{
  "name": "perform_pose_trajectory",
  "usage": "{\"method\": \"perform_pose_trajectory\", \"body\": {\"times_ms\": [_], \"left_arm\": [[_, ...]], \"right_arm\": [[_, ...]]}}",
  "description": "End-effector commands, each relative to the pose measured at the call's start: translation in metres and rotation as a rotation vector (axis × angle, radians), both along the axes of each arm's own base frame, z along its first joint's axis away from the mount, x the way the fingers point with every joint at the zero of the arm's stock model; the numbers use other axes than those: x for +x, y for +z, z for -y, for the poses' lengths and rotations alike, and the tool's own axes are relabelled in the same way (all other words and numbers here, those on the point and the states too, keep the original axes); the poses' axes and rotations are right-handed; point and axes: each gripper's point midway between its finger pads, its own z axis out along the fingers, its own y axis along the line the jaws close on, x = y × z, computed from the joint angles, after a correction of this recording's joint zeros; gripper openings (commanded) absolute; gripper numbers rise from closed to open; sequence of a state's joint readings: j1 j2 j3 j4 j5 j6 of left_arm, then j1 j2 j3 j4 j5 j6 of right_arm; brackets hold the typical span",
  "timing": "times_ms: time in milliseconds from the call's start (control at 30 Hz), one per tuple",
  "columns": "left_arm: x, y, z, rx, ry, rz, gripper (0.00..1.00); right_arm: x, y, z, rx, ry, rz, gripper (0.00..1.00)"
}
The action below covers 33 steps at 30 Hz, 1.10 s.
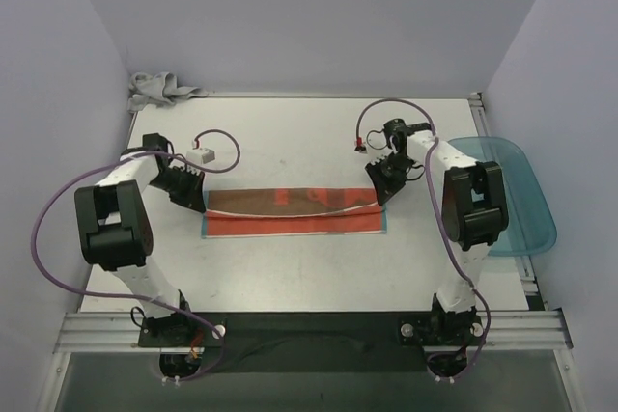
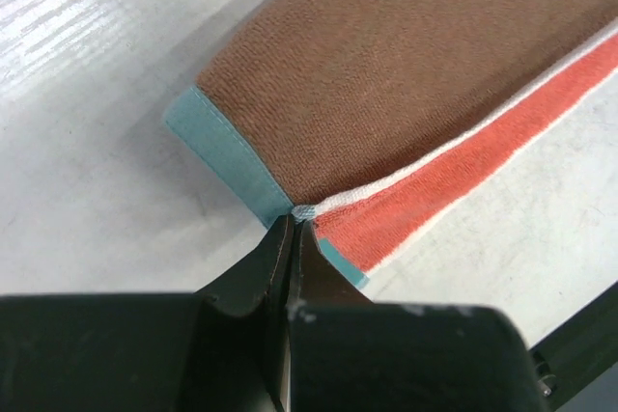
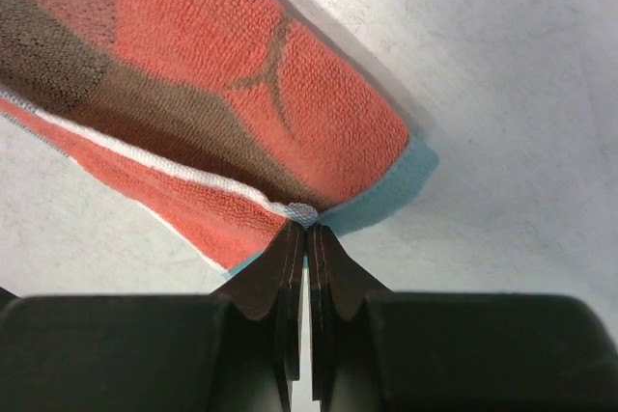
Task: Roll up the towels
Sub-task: Fold the towel
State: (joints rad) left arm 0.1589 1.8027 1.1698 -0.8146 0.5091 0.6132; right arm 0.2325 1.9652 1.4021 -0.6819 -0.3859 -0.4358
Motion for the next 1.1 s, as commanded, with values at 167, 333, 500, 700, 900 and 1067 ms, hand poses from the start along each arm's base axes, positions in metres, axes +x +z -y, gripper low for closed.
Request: {"method": "perform_pose_trajectory", "body": {"times_ms": [167, 333, 500, 700, 900, 1067], "left_arm": [[-0.025, 0.048, 0.010, -0.034, -0.107, 0.054, 0.00], [-0.052, 0.033, 0.012, -0.035, -0.153, -0.011, 0.00], [-0.057, 0.005, 0.013, -0.022, -0.133, -0.095, 0.00], [-0.050, -0.017, 0.008, 0.008, -0.098, -0.113, 0.00], [-0.051, -0.015, 0.004, 0.026, -0.107, -0.094, 0.11], [-0.053, -0.001, 0.010, 0.000, -0.114, -0.063, 0.21]], "right_arm": [[-0.008, 0.045, 0.007, 0.009, -0.018, 0.054, 0.00], [-0.013, 0.029, 0.011, -0.021, -0.017, 0.011, 0.00], [-0.013, 0.011, 0.012, -0.038, -0.020, -0.036, 0.00], [-0.016, -0.007, 0.012, -0.046, -0.019, -0.082, 0.00], [-0.020, -0.002, 0.012, -0.036, -0.013, -0.076, 0.00], [-0.023, 0.014, 0.009, -0.004, 0.002, -0.043, 0.00]]}}
